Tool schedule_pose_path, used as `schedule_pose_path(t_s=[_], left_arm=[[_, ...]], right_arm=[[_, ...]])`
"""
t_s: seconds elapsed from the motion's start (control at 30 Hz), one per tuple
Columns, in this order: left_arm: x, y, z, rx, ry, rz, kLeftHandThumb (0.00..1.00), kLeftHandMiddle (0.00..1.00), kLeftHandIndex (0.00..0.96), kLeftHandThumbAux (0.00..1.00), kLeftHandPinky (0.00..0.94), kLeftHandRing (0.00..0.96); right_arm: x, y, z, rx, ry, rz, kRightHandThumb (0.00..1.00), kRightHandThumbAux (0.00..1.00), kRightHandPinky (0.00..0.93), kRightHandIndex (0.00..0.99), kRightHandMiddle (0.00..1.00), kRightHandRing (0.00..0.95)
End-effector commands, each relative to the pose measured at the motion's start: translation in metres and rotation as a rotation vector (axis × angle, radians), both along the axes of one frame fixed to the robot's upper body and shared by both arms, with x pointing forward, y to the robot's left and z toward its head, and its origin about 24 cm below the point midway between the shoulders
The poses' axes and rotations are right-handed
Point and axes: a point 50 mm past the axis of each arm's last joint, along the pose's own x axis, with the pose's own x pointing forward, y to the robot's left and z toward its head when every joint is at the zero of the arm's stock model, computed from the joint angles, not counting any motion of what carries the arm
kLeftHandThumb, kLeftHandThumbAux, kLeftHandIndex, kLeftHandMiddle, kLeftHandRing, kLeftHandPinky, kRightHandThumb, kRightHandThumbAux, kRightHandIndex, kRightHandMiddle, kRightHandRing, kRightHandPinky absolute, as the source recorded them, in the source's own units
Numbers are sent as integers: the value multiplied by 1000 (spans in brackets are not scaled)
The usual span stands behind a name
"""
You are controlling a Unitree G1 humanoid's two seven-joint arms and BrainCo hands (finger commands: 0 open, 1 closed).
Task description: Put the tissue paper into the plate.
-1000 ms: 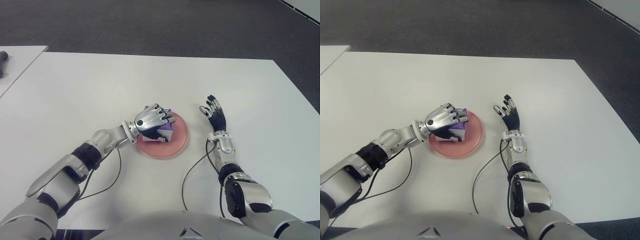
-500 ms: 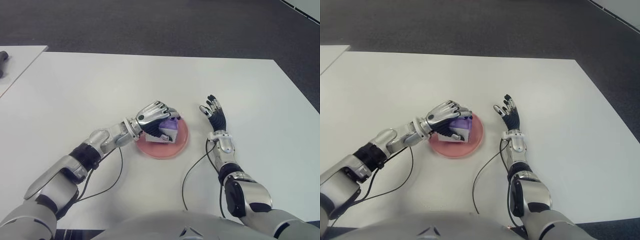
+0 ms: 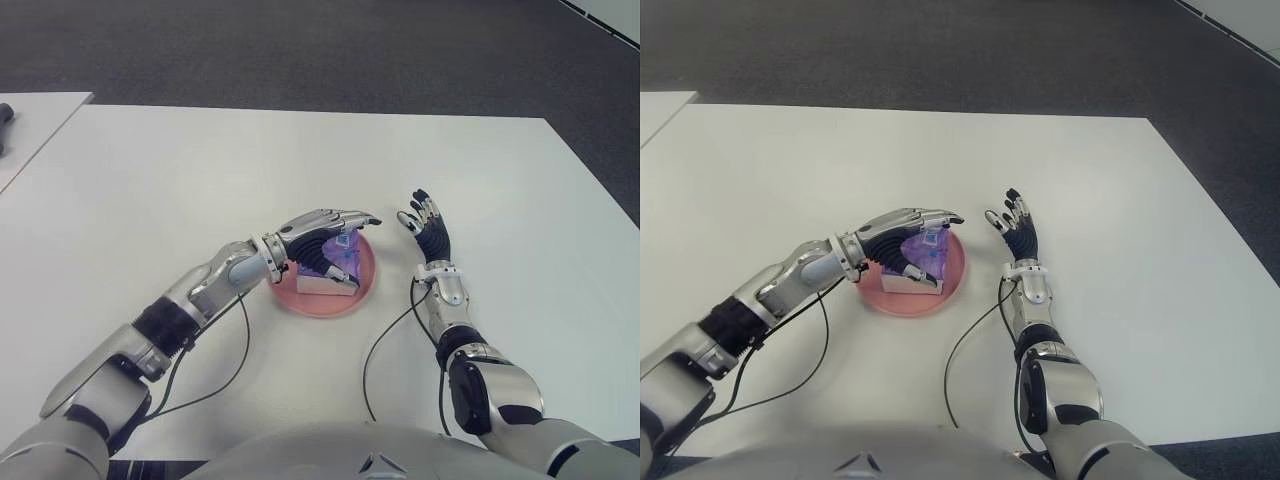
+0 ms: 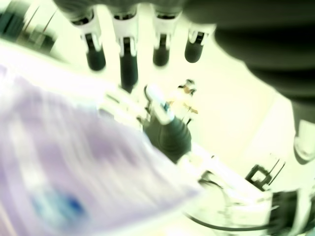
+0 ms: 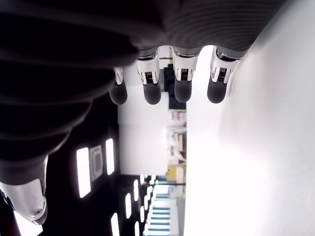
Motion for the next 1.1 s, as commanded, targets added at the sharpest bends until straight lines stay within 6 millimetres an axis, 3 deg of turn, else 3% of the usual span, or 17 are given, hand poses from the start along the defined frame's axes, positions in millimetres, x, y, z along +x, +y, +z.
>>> schedule_pose_path(t_s=[0.03, 0.67, 0.97, 1.1], left_arm=[[-2, 6, -7, -17, 150, 24, 0, 0, 0, 453, 0, 0], [3, 9, -10, -78, 188, 124, 0, 0, 0, 500, 0, 0], [14, 19, -7, -133, 184, 181, 0, 0, 0, 493, 0, 0], [31, 32, -2, -152, 189, 254, 0, 0, 0, 470, 0, 0]], right_arm=[[-23, 1, -32, 30, 152, -15, 48, 587, 0, 0, 0, 0], [-23, 0, -32, 30, 153, -16, 48, 587, 0, 0, 0, 0], [-22, 0, -32, 30, 153, -15, 48, 587, 0, 0, 0, 0], [-22, 0, -32, 30, 153, -15, 48, 587, 0, 0, 0, 0]])
